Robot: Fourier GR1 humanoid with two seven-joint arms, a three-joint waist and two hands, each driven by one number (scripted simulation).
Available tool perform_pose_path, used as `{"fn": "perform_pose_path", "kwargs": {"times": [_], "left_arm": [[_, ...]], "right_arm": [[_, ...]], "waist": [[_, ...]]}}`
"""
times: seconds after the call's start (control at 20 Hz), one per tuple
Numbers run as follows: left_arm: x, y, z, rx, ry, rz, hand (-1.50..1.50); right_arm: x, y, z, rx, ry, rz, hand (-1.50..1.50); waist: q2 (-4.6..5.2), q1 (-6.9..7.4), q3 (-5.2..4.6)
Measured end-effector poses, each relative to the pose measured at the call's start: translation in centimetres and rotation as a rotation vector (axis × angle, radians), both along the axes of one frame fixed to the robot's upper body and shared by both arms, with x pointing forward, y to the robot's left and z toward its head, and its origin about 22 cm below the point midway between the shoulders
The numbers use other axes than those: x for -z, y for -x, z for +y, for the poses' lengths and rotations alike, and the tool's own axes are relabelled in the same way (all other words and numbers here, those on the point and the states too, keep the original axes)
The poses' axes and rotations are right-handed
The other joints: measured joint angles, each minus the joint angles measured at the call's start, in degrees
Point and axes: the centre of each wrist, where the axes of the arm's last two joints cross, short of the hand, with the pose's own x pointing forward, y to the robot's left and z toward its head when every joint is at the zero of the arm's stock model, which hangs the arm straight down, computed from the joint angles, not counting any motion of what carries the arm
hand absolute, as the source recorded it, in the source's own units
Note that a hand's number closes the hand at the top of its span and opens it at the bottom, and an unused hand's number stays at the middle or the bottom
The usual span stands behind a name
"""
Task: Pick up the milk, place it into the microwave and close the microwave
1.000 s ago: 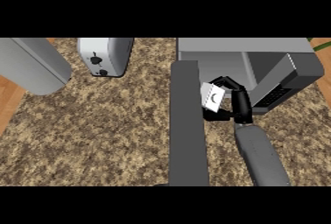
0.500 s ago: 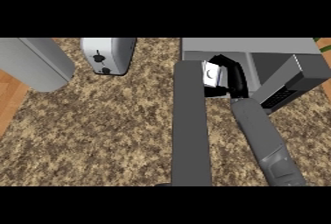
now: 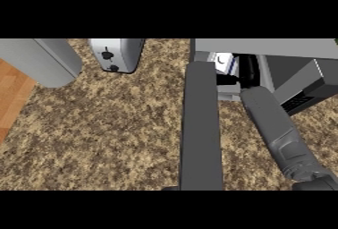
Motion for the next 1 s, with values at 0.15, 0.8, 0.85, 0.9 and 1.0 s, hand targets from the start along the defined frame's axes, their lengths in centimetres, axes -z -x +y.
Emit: {"fn": "perform_pose_path", "kwargs": {"times": [0.15,0.8,0.85,0.9,1.0], "left_arm": [[0.2,-0.4,0.0,0.01,0.0,-0.003,-1.5],[0.4,-2.5,-0.4,0.049,-0.012,-0.007,-1.5],[0.5,-2.5,-0.5,0.049,-0.013,-0.006,-1.5],[0.3,-2.6,-0.3,0.045,-0.021,-0.007,-1.5],[0.3,-2.7,-0.3,0.045,-0.033,-0.002,-1.5]], "right_arm": [[-0.9,-0.5,-1.1,0.069,0.052,-0.042,1.5],[-0.5,-0.1,-5.8,0.273,0.282,-0.057,-1.5],[-0.1,0.2,-6.7,0.329,0.3,-0.034,-1.5],[0.3,0.6,-7.5,0.385,0.316,-0.009,-1.5],[0.6,0.9,-8.0,0.429,0.342,0.002,-1.5]], "waist": [[0.36,0.63,0.01],[1.92,2.92,0.11],[2.07,3.01,0.04],[2.16,3.07,0.01],[2.19,3.3,0.08]]}}
